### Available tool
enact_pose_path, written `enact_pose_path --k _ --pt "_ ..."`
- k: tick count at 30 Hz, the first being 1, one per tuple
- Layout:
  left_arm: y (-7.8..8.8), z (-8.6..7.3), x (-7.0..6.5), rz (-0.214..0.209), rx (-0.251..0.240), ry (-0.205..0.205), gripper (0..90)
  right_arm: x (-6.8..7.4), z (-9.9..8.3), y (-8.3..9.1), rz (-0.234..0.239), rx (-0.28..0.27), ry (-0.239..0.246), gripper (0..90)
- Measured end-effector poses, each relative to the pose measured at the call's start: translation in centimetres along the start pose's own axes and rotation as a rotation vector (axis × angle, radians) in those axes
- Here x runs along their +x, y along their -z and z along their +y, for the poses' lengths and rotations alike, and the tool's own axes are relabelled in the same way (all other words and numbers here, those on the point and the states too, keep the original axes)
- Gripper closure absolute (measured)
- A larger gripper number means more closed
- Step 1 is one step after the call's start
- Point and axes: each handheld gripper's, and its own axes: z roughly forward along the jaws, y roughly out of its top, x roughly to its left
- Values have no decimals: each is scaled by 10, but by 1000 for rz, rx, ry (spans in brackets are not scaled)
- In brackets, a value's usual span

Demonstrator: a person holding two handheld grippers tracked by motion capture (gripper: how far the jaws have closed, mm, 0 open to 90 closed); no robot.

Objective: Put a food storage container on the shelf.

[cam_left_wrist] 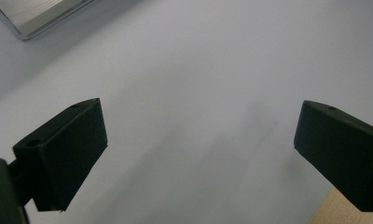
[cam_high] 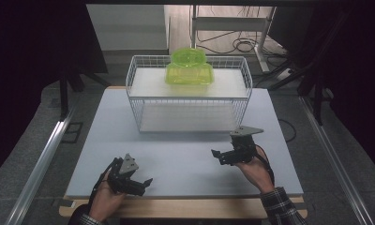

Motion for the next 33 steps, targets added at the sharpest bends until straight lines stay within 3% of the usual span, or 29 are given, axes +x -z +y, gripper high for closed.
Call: enact_pose_path --k 33 --pt "-6 -2 -2 2 24 -21 5 -13 -55 19 -82 45 -37 0"
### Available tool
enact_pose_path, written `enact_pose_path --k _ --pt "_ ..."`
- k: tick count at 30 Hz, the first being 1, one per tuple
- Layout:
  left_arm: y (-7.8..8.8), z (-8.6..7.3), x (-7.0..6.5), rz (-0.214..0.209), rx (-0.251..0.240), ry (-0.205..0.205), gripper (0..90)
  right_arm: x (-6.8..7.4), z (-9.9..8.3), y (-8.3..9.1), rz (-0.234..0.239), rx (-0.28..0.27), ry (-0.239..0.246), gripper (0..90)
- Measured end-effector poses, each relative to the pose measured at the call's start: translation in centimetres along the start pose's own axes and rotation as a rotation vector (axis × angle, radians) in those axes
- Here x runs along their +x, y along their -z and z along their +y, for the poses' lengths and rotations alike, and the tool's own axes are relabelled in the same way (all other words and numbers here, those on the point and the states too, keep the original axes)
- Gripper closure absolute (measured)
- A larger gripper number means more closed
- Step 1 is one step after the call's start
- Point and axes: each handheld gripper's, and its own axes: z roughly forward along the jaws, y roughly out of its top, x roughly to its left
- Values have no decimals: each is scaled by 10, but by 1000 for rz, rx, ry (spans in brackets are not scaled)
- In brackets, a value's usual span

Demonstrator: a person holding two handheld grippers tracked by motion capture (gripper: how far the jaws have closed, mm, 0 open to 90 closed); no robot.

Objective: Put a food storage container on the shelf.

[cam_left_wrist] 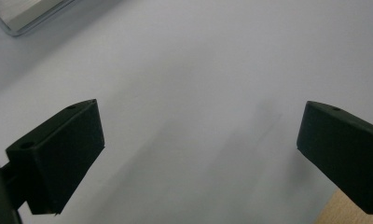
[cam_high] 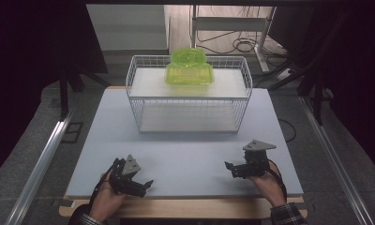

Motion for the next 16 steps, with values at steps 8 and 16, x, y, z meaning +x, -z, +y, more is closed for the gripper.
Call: enact_pose_path --k 8,16 --pt "-1 0 -1 4 7 -7 4 -2 -13 -2 -7 23 -14 0" --pt "-1 1 0 18 7 -6 0 -3 -18 -6 -22 58 -16 0"
